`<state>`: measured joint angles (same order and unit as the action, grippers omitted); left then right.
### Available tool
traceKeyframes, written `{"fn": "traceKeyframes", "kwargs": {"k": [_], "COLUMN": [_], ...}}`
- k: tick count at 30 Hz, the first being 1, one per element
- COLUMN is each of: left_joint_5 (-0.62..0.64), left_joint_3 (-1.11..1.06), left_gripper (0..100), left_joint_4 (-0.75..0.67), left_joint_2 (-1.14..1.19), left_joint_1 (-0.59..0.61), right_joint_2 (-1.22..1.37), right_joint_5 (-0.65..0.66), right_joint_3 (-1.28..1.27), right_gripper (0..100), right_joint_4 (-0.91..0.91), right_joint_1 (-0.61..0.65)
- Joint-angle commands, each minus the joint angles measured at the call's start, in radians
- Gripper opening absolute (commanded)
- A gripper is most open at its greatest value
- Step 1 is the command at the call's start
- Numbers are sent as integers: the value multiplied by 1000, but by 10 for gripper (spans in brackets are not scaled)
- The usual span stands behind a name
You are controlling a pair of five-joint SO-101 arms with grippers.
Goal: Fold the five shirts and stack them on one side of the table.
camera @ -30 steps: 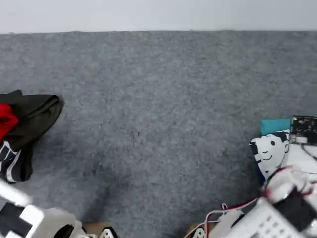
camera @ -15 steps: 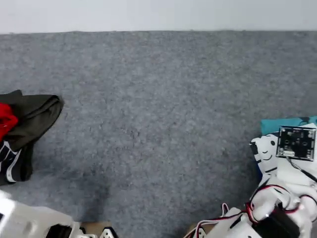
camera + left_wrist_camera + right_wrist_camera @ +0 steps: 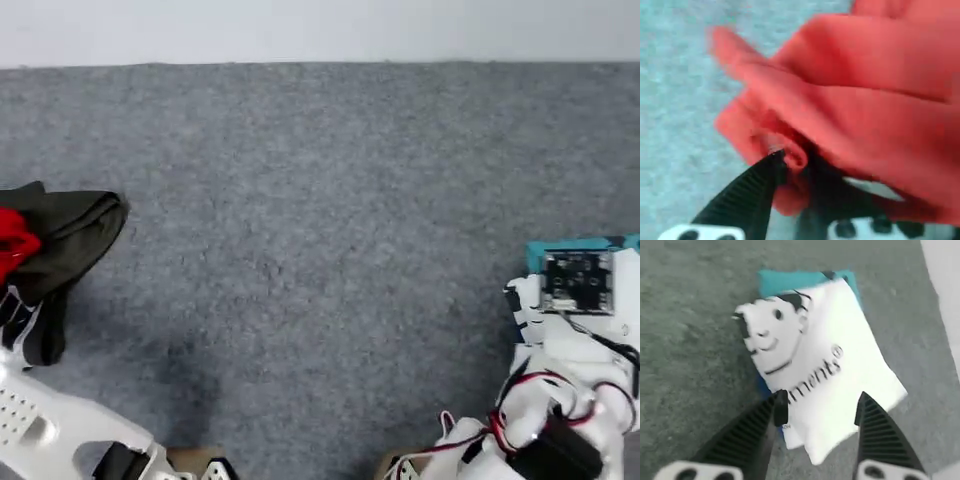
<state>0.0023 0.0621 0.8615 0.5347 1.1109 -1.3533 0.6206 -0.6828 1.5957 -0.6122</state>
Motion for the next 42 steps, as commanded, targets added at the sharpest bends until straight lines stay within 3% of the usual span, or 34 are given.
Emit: {"fn": "traceKeyframes", "kwargs": {"k": [1,5,11,17,21,24,28,34,42], "left_joint_5": [3,5,5,3,11,35,153,198,259], "left_joint_3": [12,56,202,197,65,-96,-232,-272,-311], "left_gripper": [12,12,12,12,12,12,12,12,13], "left_joint_4": [43,186,488,703,878,827,723,845,764], "left_joint_2": [-18,-51,-221,-364,-368,-379,-377,-370,-341], "left_joint_1": [-52,-115,-305,-582,-876,-1059,-1215,-1458,-1643], "right_joint_2": [-2,-2,-2,-4,-4,-4,-4,-4,-4], "right_joint_5": [2,-43,-78,-109,-109,-109,-109,-109,-109], "right_joint_3": [0,0,-2,-2,-2,-2,-2,-2,-2], "right_gripper": [226,226,226,226,226,226,226,226,226], "right_joint_4": [1,-1,2,35,68,73,74,74,74], "right_joint_1": [77,94,94,93,90,90,88,88,88]}}
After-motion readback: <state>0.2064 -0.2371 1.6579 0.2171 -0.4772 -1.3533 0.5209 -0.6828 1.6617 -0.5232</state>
